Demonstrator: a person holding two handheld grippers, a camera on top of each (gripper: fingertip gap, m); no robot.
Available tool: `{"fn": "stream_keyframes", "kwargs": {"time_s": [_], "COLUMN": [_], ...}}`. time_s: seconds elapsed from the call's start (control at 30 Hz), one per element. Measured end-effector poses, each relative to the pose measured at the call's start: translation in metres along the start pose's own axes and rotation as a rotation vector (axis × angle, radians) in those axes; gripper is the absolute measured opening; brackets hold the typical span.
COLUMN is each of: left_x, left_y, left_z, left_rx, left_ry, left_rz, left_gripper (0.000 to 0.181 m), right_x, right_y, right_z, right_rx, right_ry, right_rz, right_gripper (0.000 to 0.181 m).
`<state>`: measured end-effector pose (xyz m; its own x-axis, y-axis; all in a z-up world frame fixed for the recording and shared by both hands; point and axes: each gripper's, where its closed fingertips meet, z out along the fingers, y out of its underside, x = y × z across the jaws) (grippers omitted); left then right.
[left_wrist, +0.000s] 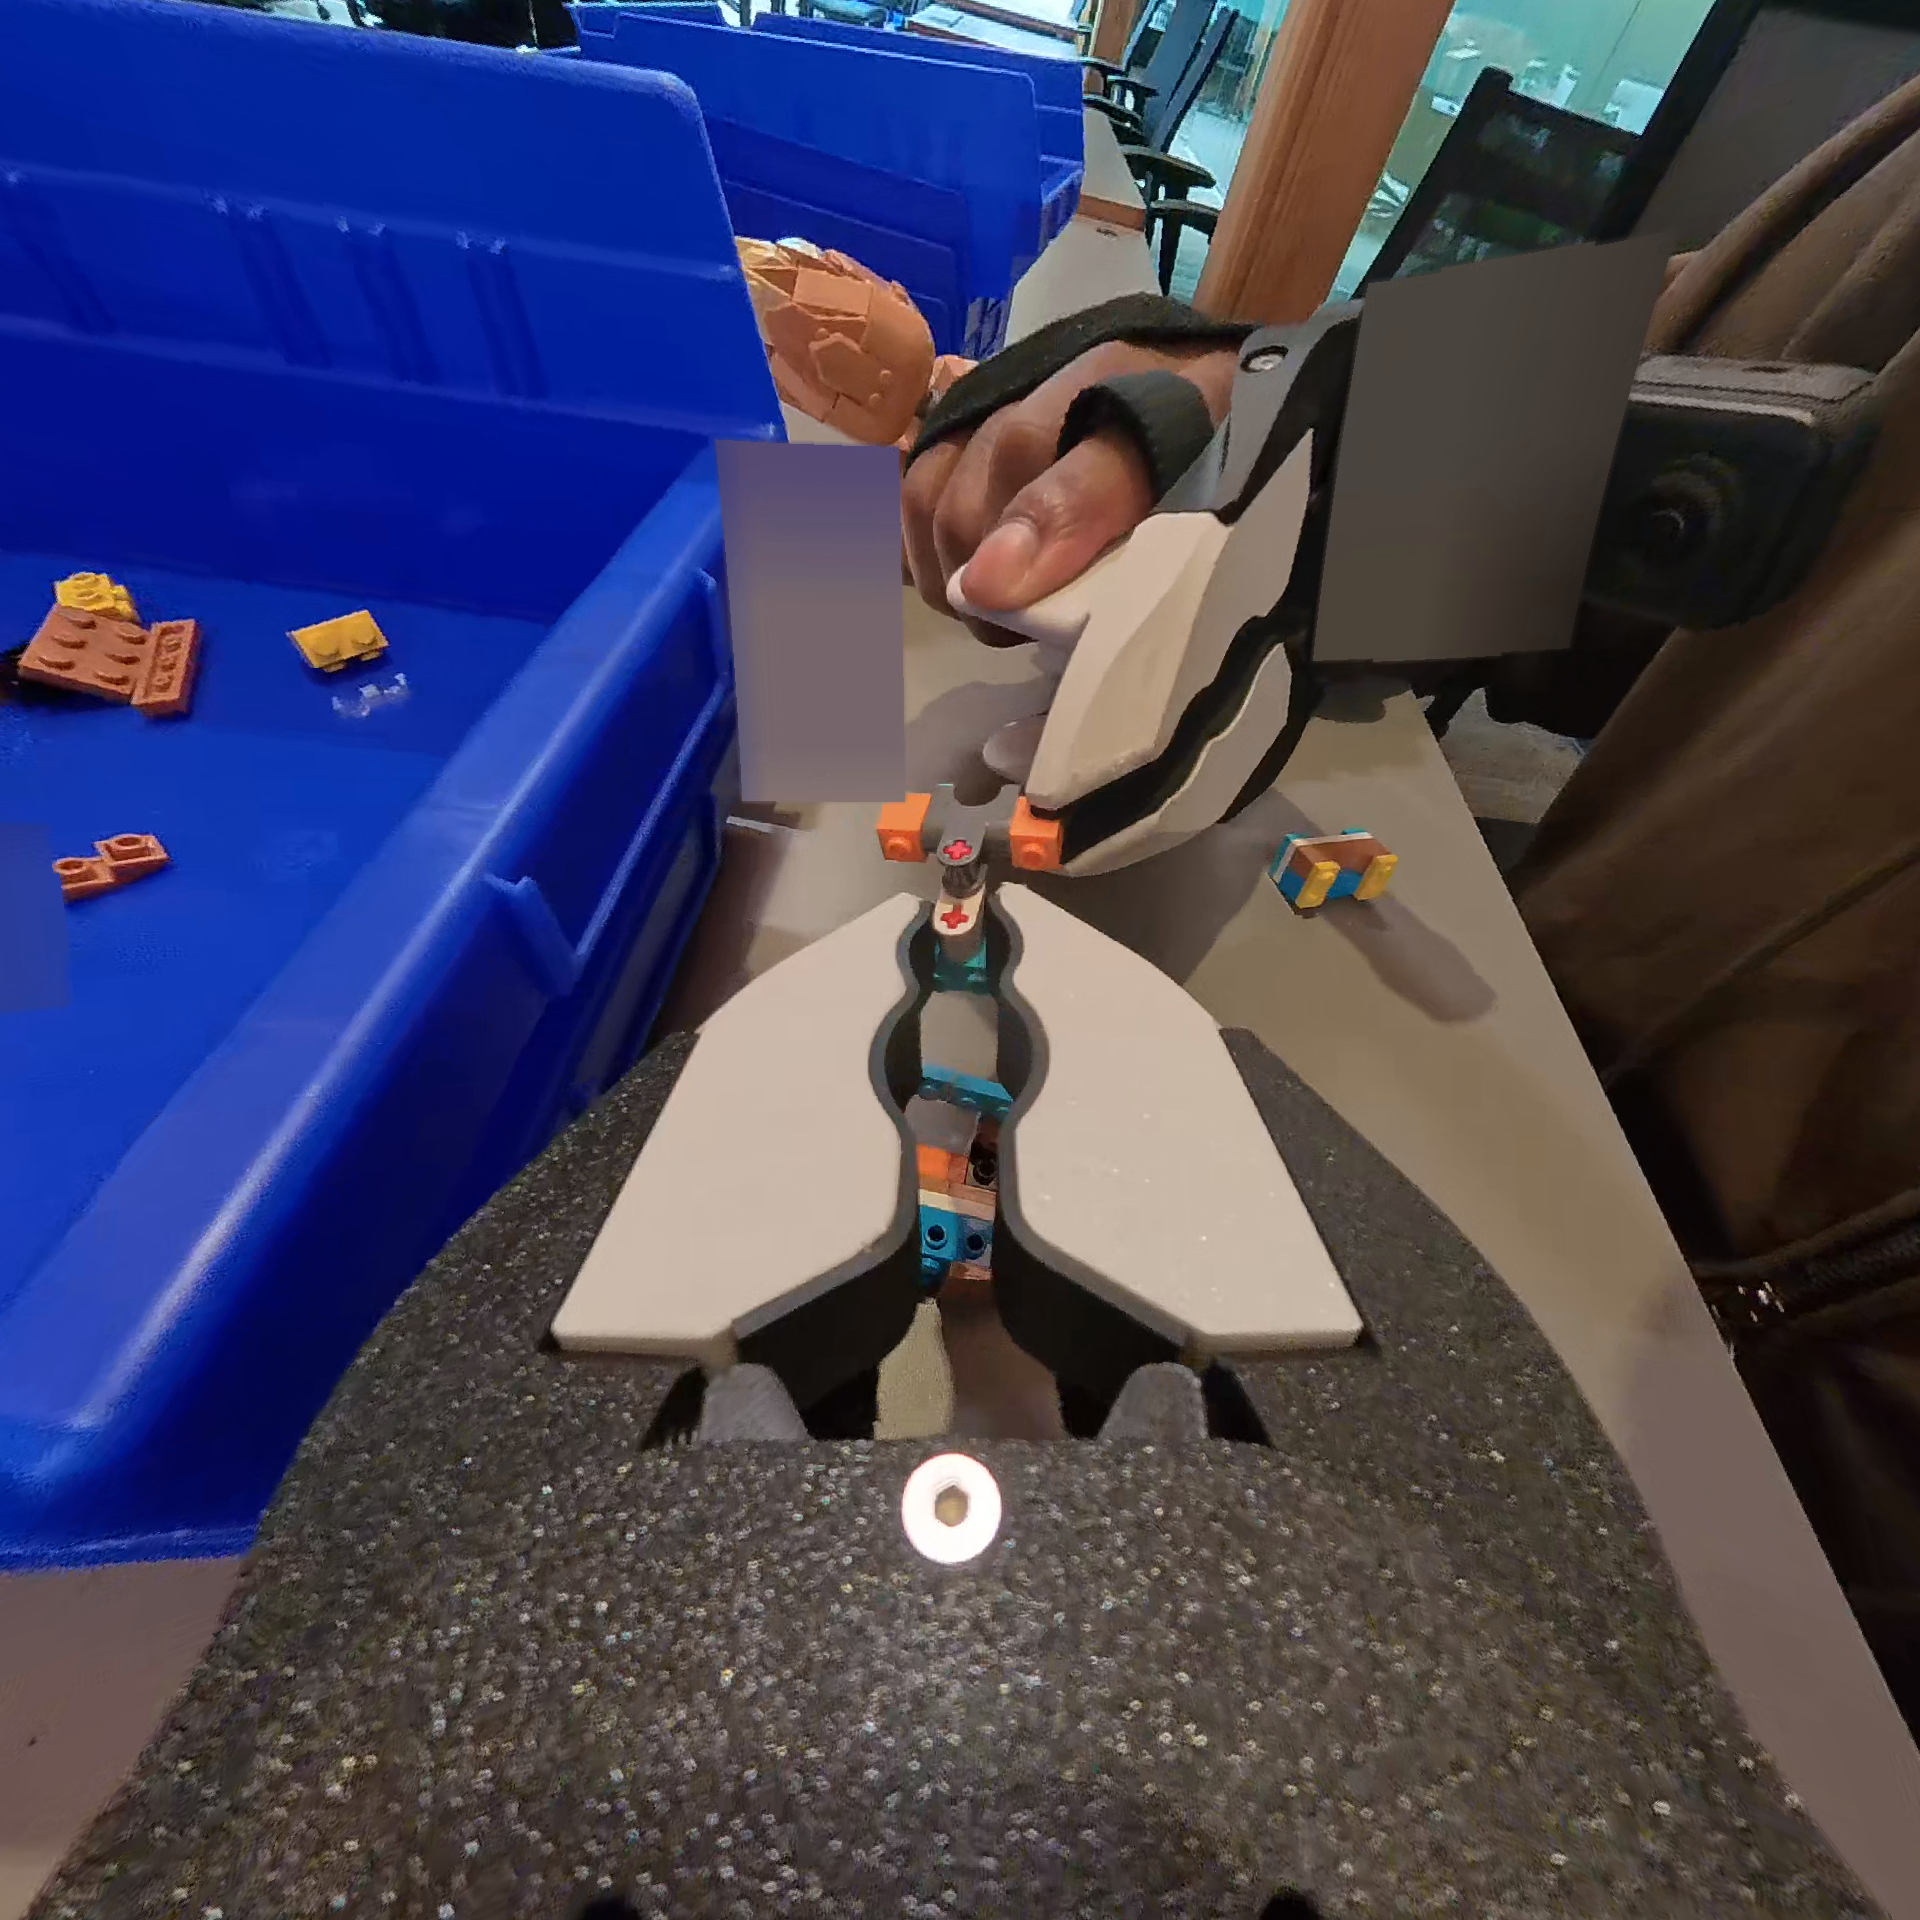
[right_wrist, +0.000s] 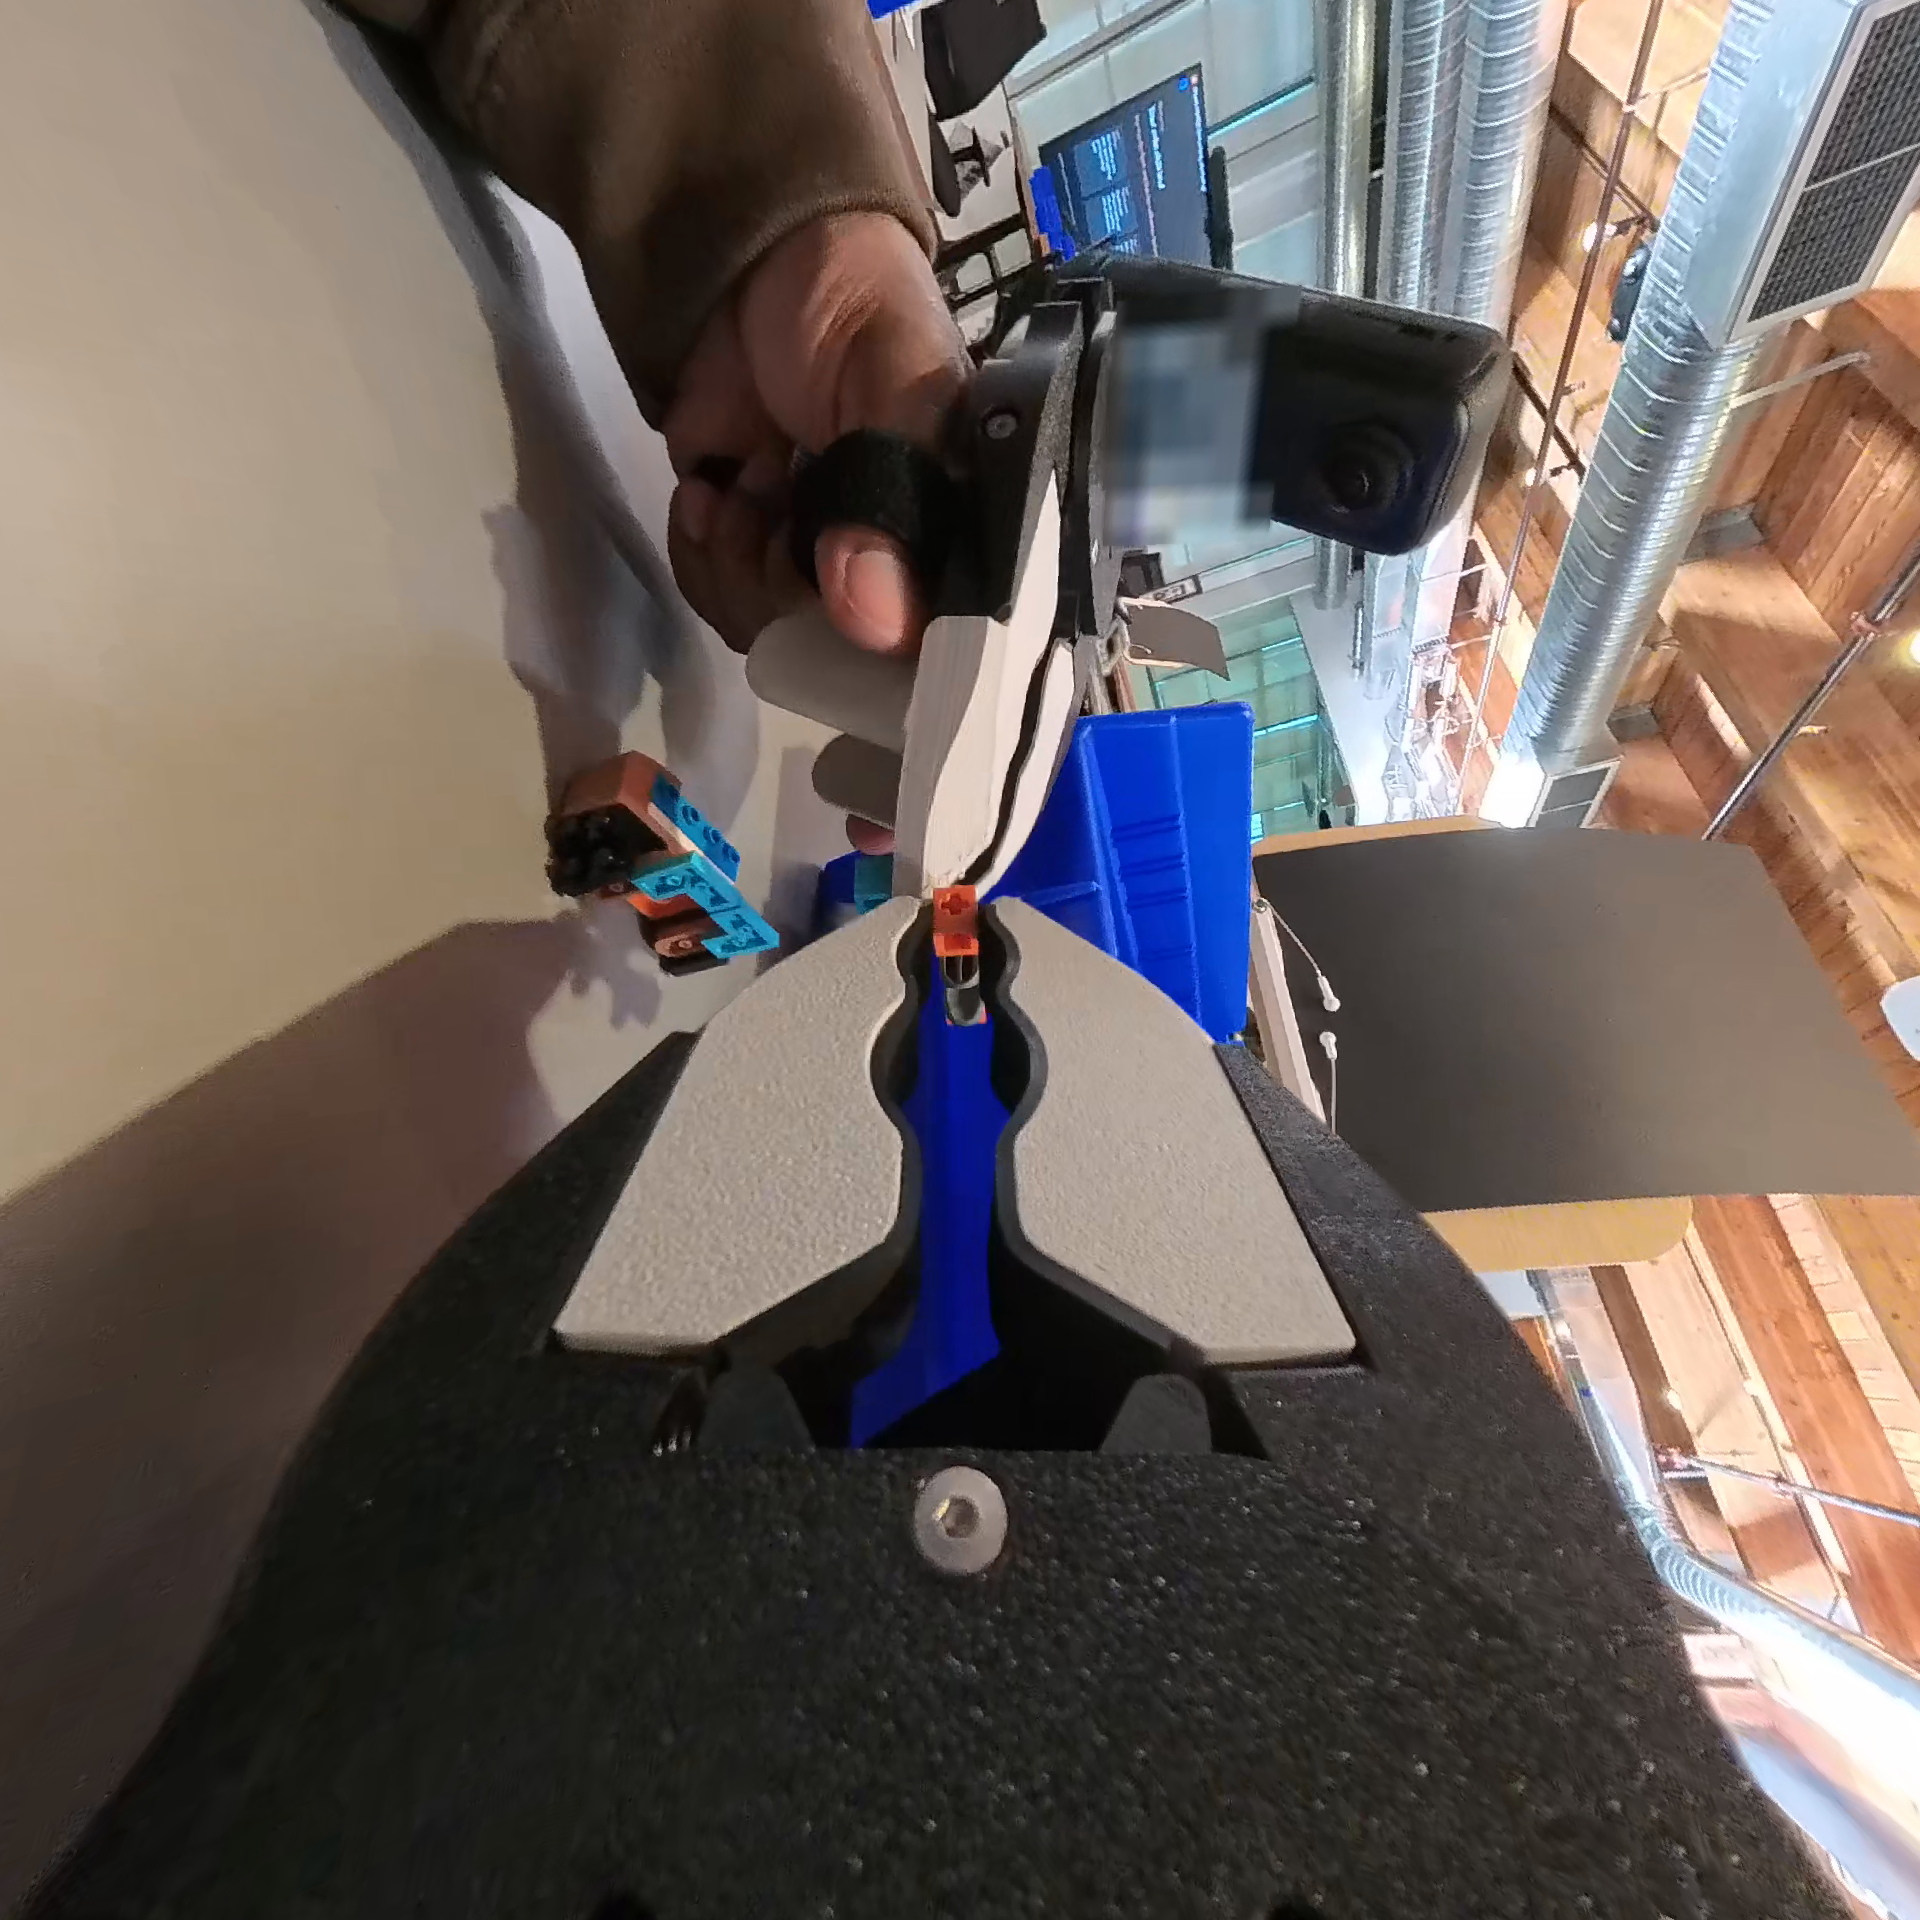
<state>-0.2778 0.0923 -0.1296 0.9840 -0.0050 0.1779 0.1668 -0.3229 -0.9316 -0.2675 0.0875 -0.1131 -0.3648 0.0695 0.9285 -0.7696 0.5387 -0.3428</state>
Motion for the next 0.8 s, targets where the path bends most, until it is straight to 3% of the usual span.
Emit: {"fn": "stream_keyframes", "kwargs": {"time_s": [0.5, 0.8], "left_x": [0.001, 0.002], "left_y": [0.003, -0.006], "left_z": [0.000, -0.002], "left_rx": [-0.008, 0.024], "left_ry": [0.006, -0.026], "left_rz": [-0.003, 0.066], "left_gripper": [0.010, 0.025], "right_x": [-0.001, 0.010], "right_y": [0.001, 0.006], "right_z": [0.000, -0.002], "right_rx": [-0.011, -0.026], "right_ry": [0.006, 0.058], "right_rz": [-0.019, 0.021], "right_gripper": [0.008, 0.008]}}
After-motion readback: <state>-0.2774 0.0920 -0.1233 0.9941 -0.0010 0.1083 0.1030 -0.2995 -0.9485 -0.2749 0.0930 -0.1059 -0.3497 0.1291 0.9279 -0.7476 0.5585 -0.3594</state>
